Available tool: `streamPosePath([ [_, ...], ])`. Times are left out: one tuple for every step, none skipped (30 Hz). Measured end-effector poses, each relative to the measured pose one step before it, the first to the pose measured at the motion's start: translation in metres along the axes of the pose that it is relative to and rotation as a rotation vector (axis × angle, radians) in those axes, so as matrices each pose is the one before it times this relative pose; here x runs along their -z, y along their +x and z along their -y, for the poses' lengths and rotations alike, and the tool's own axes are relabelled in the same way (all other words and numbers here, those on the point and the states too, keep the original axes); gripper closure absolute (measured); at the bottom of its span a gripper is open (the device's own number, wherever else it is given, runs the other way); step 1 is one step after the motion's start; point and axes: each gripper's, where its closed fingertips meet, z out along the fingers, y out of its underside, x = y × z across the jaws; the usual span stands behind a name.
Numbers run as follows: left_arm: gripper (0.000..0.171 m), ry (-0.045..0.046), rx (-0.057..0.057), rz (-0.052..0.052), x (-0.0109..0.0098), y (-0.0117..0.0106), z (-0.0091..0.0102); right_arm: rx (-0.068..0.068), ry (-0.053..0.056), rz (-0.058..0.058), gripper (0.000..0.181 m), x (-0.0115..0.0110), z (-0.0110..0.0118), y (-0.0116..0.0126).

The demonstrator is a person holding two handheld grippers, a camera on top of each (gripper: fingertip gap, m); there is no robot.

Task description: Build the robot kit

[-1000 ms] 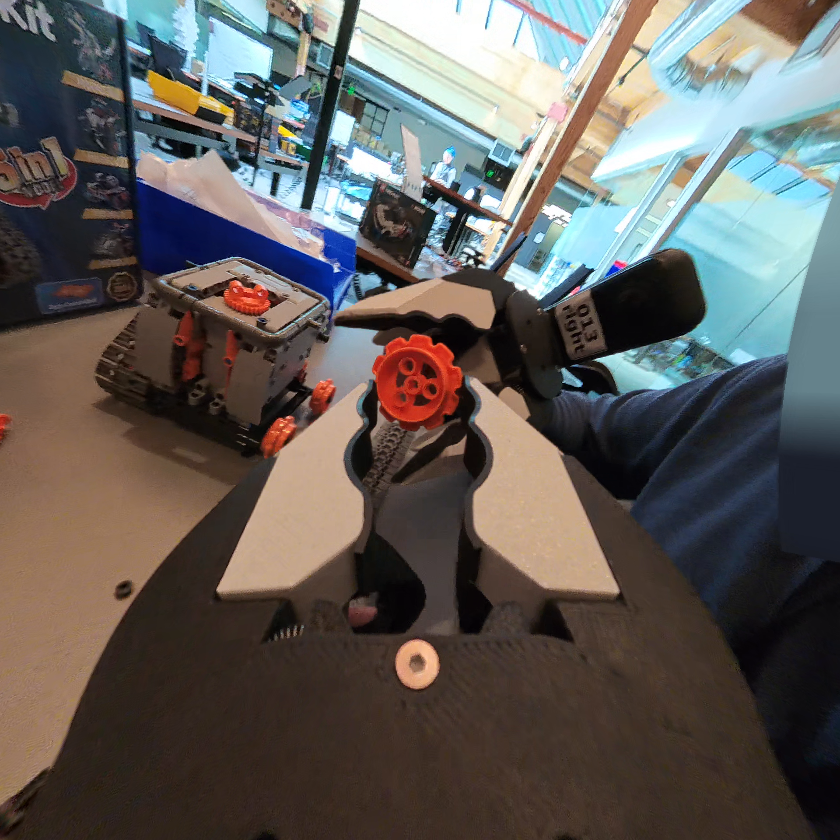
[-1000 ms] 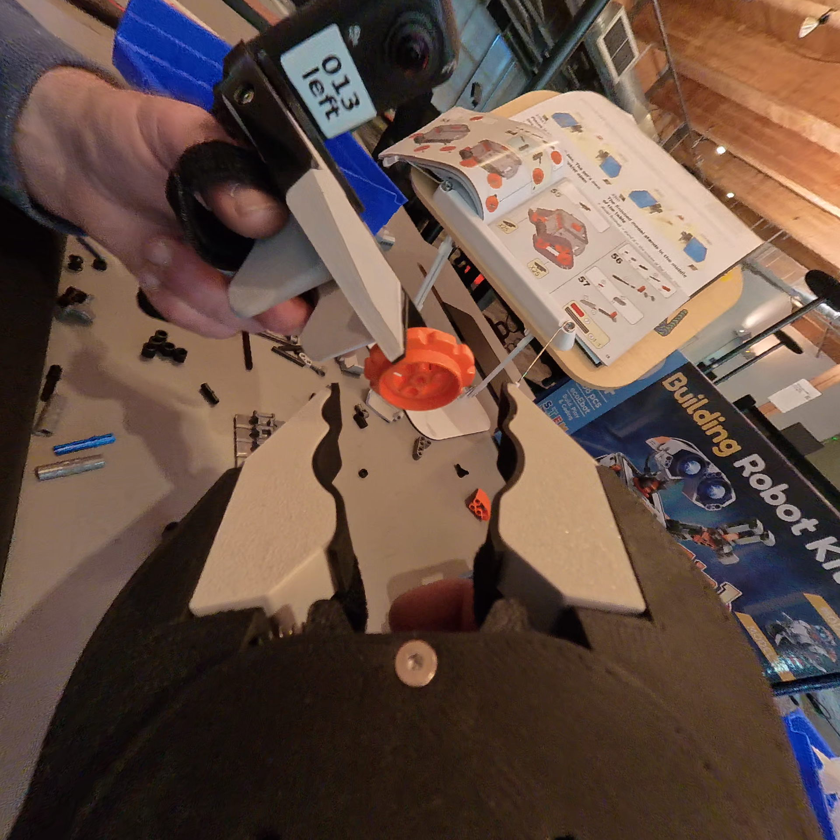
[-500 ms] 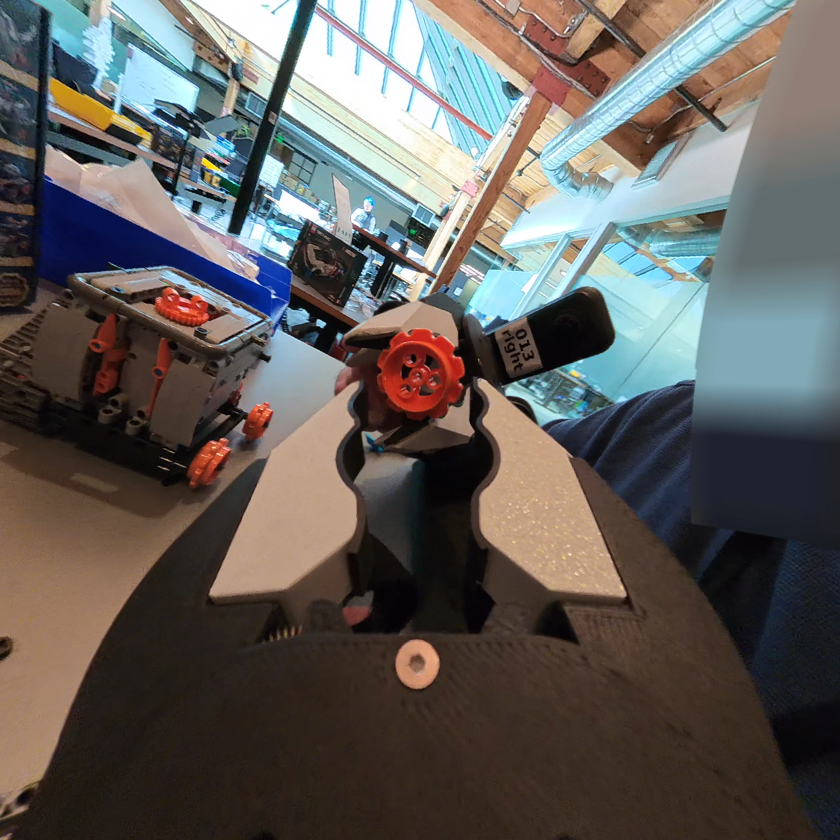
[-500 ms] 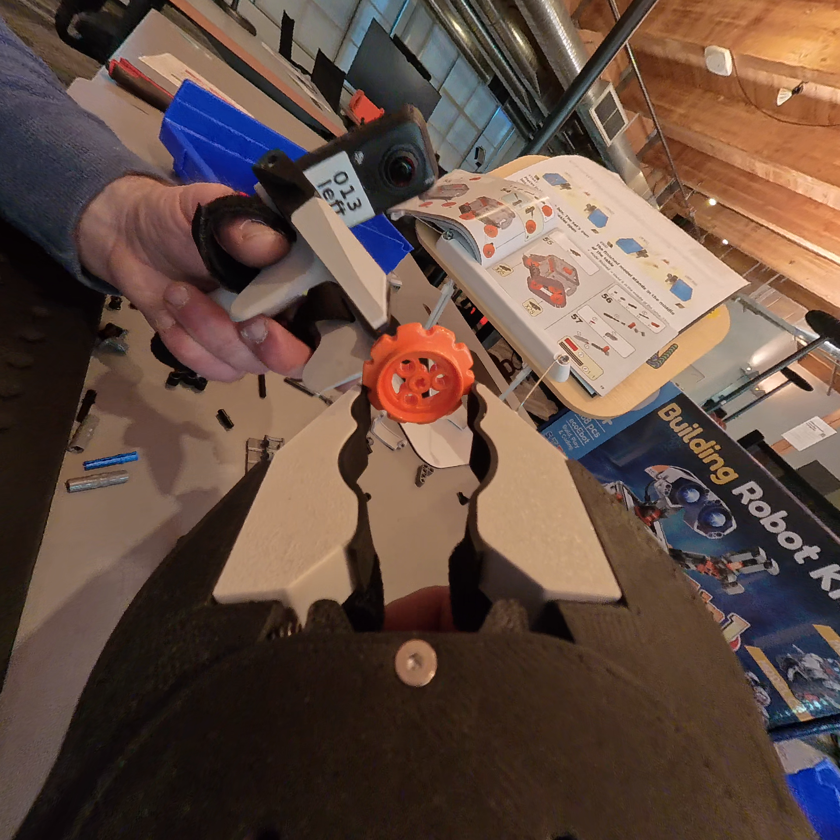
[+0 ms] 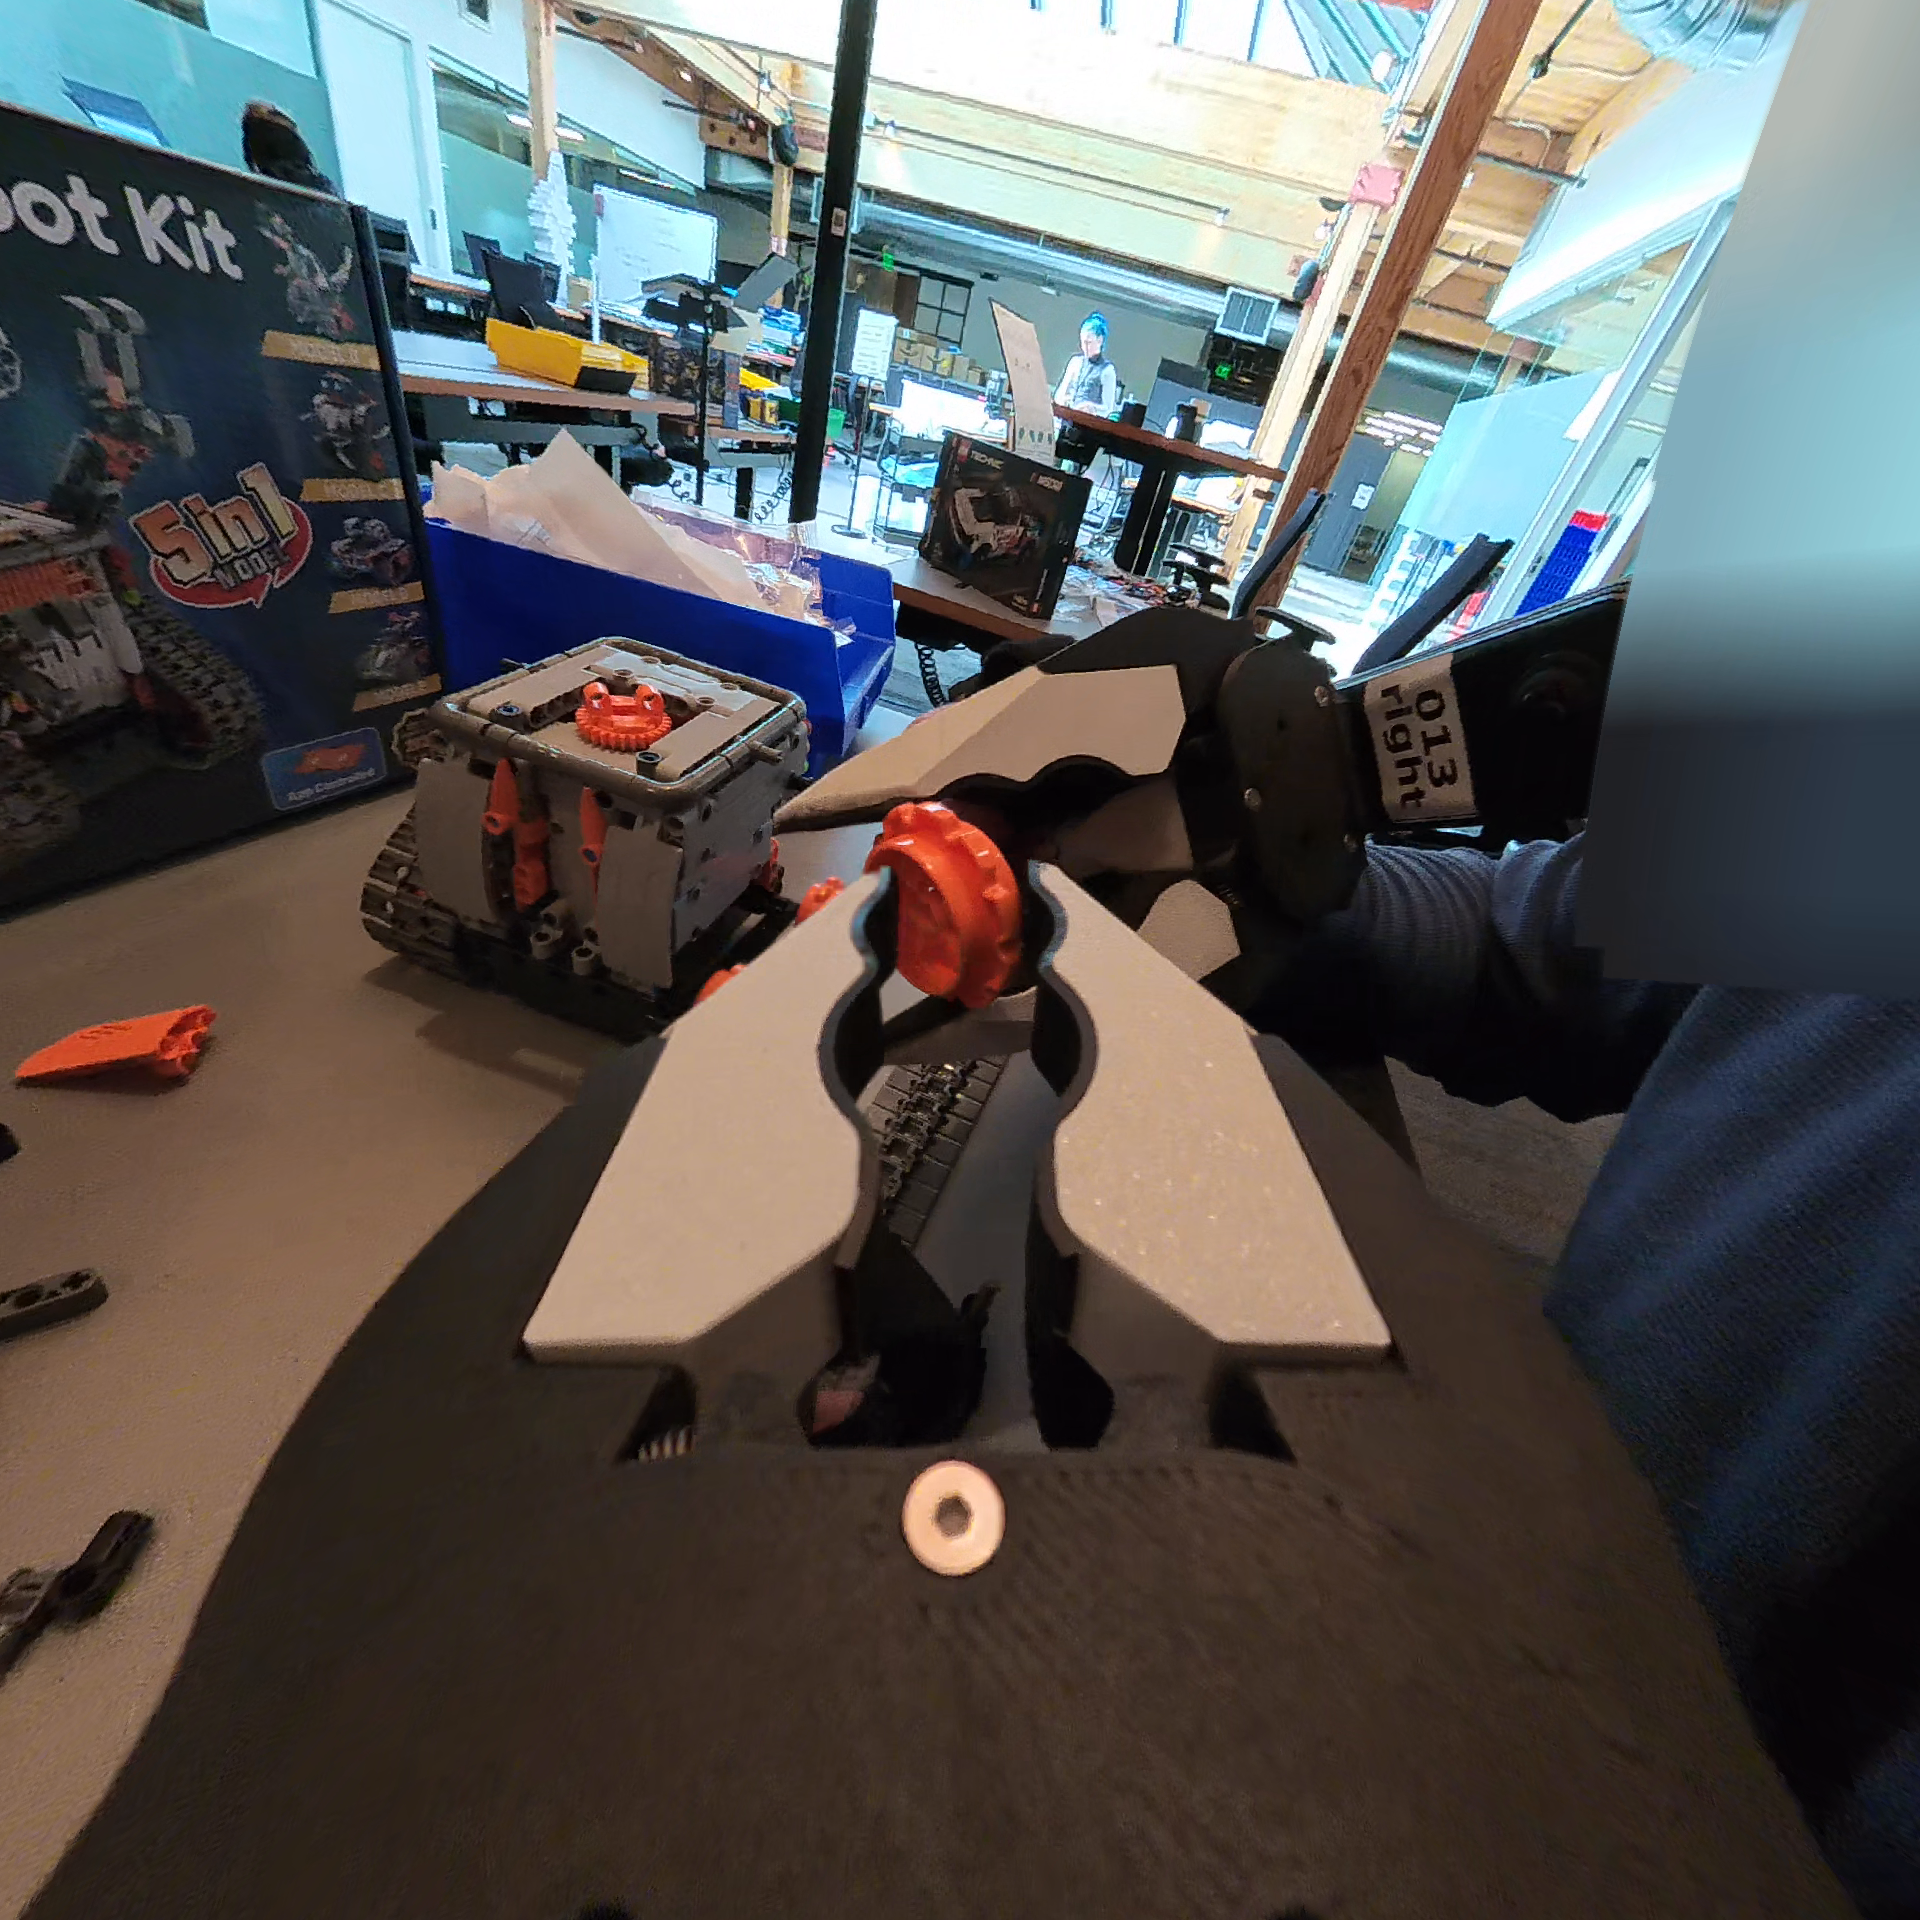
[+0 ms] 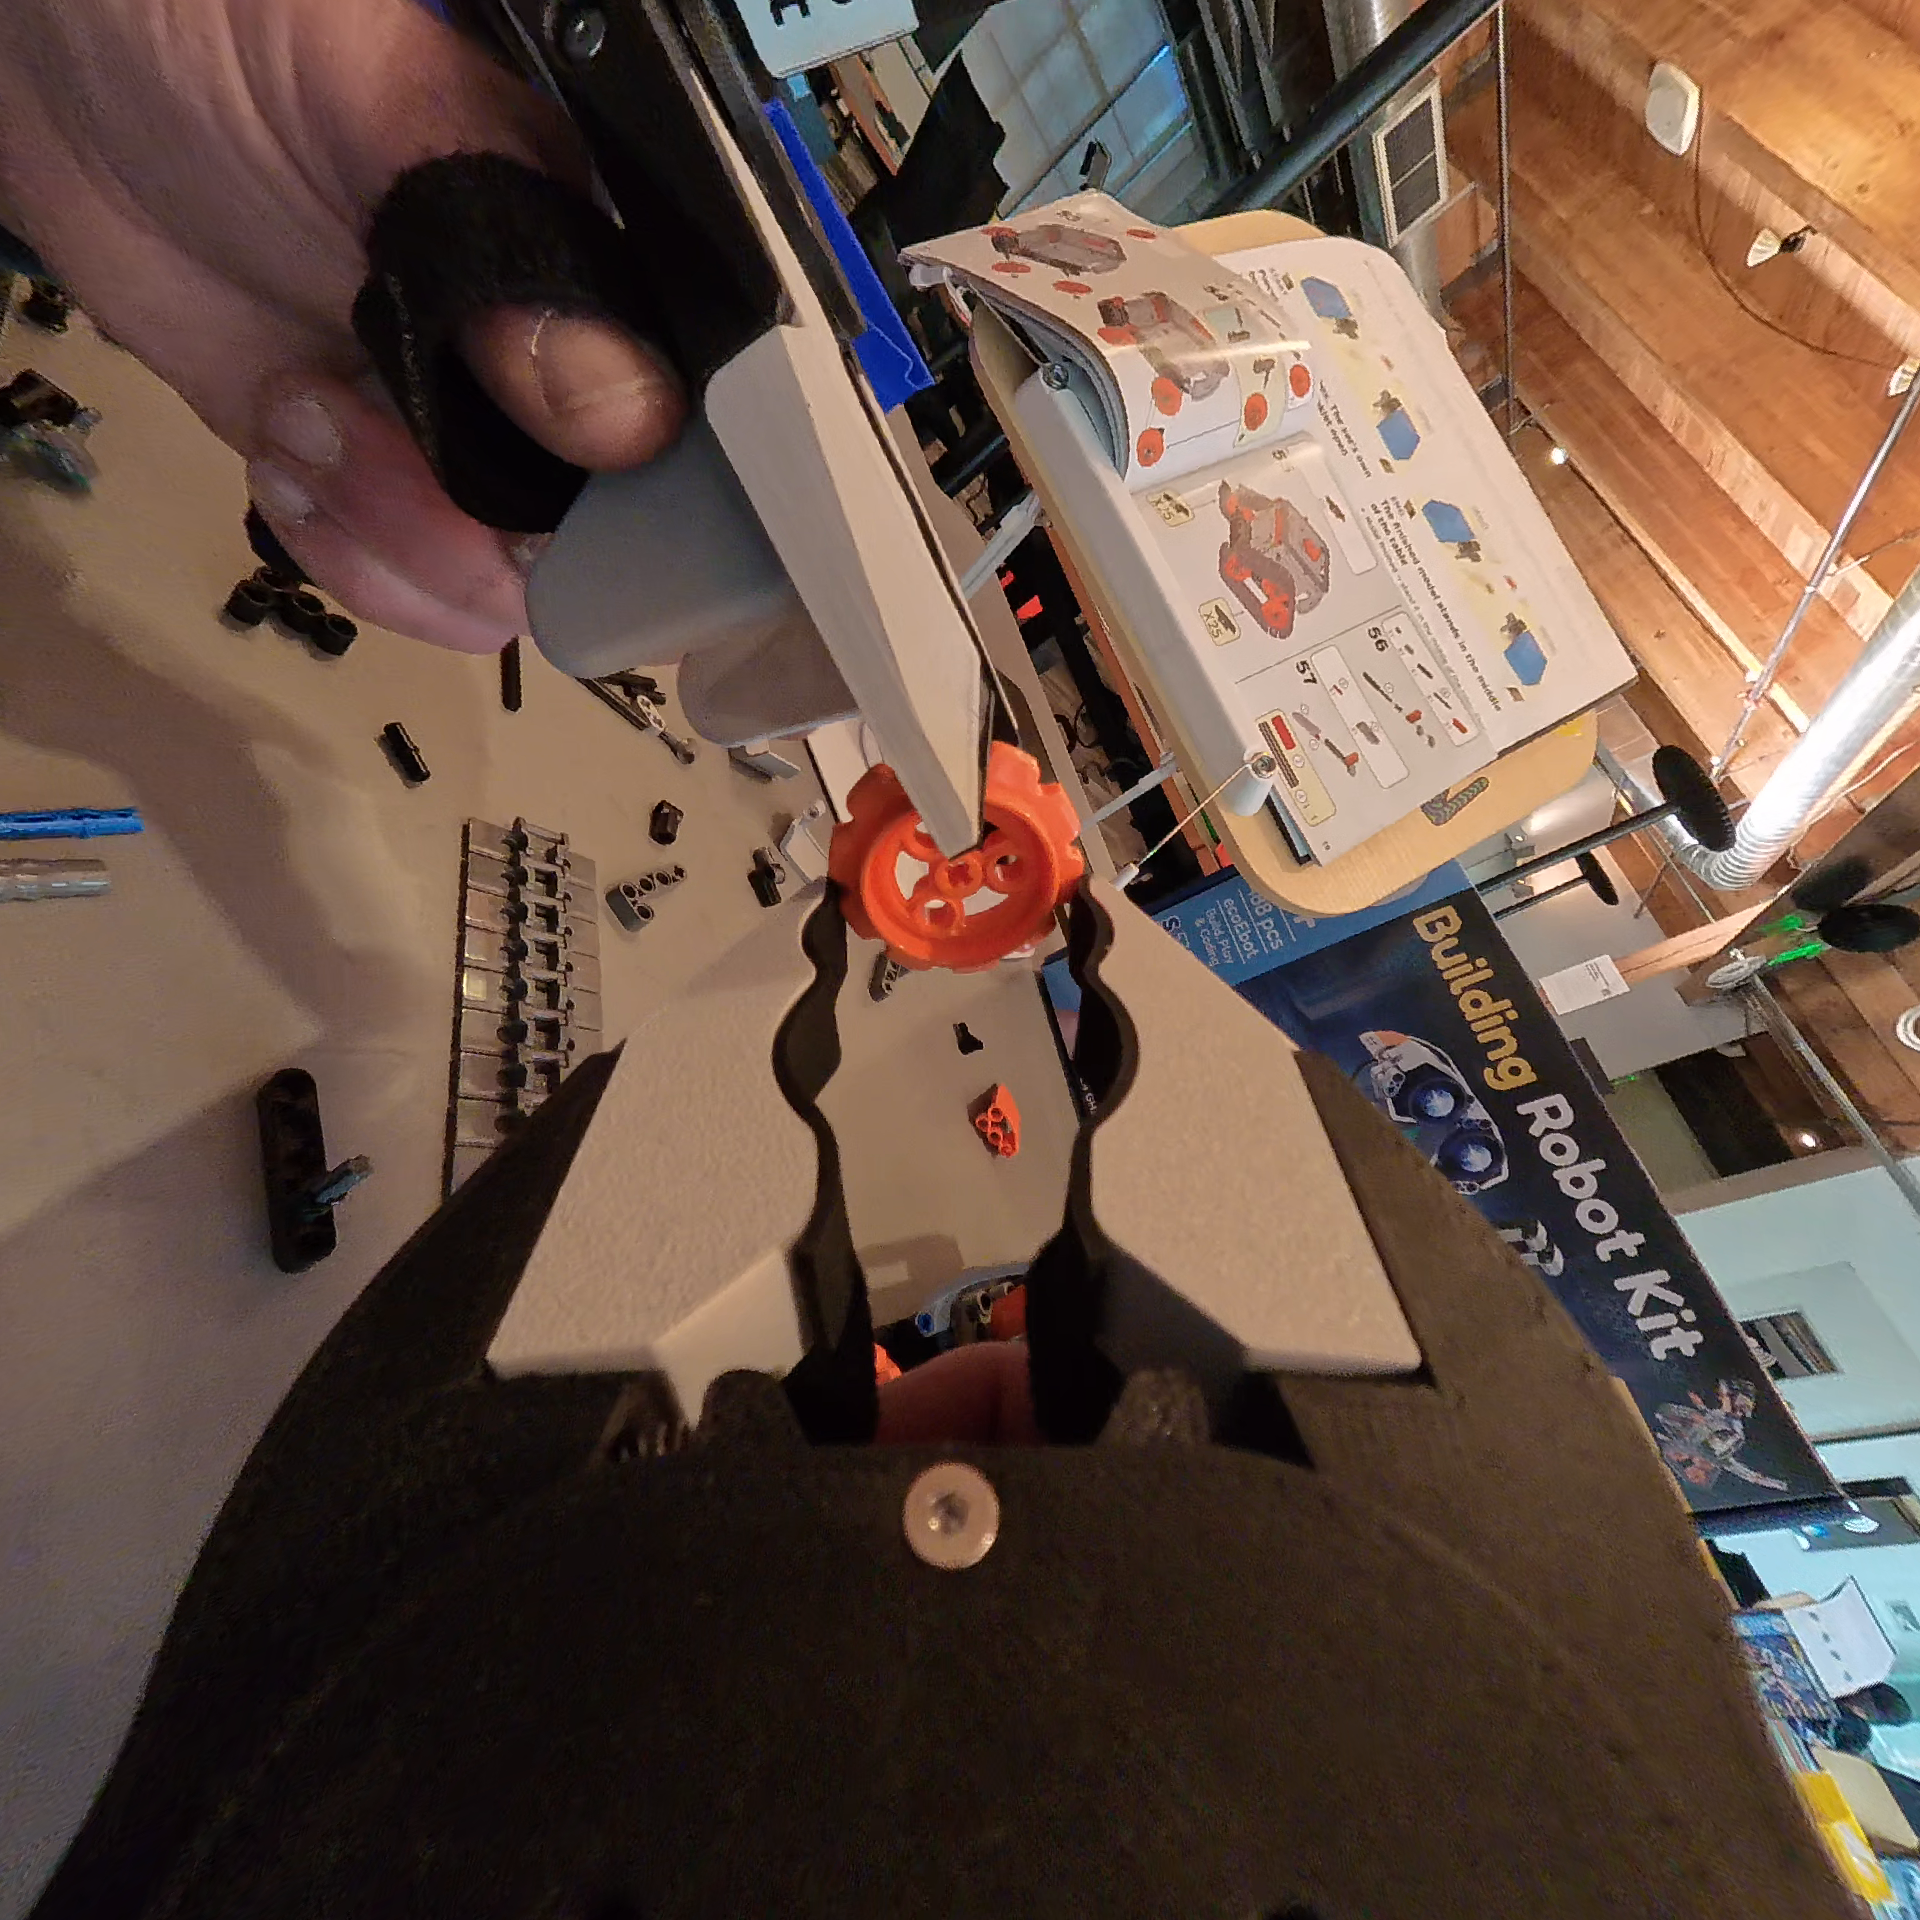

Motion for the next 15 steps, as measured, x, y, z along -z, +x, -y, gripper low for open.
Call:
streamPosePath([
  [0.152,0.00312,0.0127,0.0017,0.00033,-0.00067,0.00022,-0.0012,-0.0037,-0.0034,0.14,-0.00021,-0.00109,0.00067],
  [0.155,0.0085,0.0011,0.0048,0.00104,-0.00144,0.00156,-0.0044,-0.004,-0.006,0.14,-0.00007,-0.00112,0.00154],
  [0.155,0.0043,-0.0013,-0.011,0.00062,0.00057,0.0008,-0.0059,0.004,-0.0019,0.14,0.0003,0.00047,0.00098],
  [0.155,0.00561,0.0131,-0.0148,0.00038,0.00105,0.00097,-0.0033,0.0058,0.0003,0.14,0.00056,0.00141,0.00024],
  [0.156,0.00134,0.0186,-0.0115,0.00028,0.00028,0.00029,0.0028,0.0004,-0.0022,0.14,0.00046,0.00069,0.00031],
  [0.156,-0.00058,0.012,-0.0122,0.00017,0.00039,0.00003,0.0041,0.0016,-0.0019,0.14,0.00034,0.00043,0.00018],
  [0.156,0.00022,0.013,-0.0109,0.00018,0.00007,0.00012,-0.0029,0.0046,0.0017,0.14,0.00045,0.00033,-0.00006],
  [0.156,-0.0006,0.019,-0.0058,-0.00012,-0.0006,-0.00058,-0.0098,0.0015,0.0069,0.14,0.00004,-0.00033,-0.00033],
  [0.156,0.00249,0.0213,-0.0124,-0.00004,0.00001,-0.00034,-0.0095,0.0025,0.0077,0.14,0.00012,-0.00023,-0.00065],
  [0.156,0.00268,0.0243,-0.0181,0.0002,0.00055,-0.00007,-0.0057,0.0065,0.0053,0.14,0.00047,0.00037,-0.00045],
  [0.156,0.00255,0.0249,-0.0155,0.00019,0.00012,0.00004,-0.0042,0.0044,0.0032,0.14,0.00034,0.00037,-0.00038],
  [0.156,0.0078,0.0219,-0.021,0.00028,0.00123,0.00066,-0.0007,0.0055,0.0001,0.14,0.00047,0.00098,0.00013],
  [0.156,0.00757,0.0247,-0.0241,0.00033,0.00122,0.00056,0.0054,0.007,-0.0024,0.14,0.0008,0.00138,0.00028],
  [0.157,0.0019,0.0292,-0.0205,0.00042,0.00061,0.00016,0.0099,0.0034,-0.0037,0.14,0.00068,0.00104,0.00018],
  [0.157,0.00177,0.031,-0.0287,0.00046,0.00149,0.00026,0.0118,0.0046,-0.0051,0.14,0.00079,0.00133,0.00026],
])
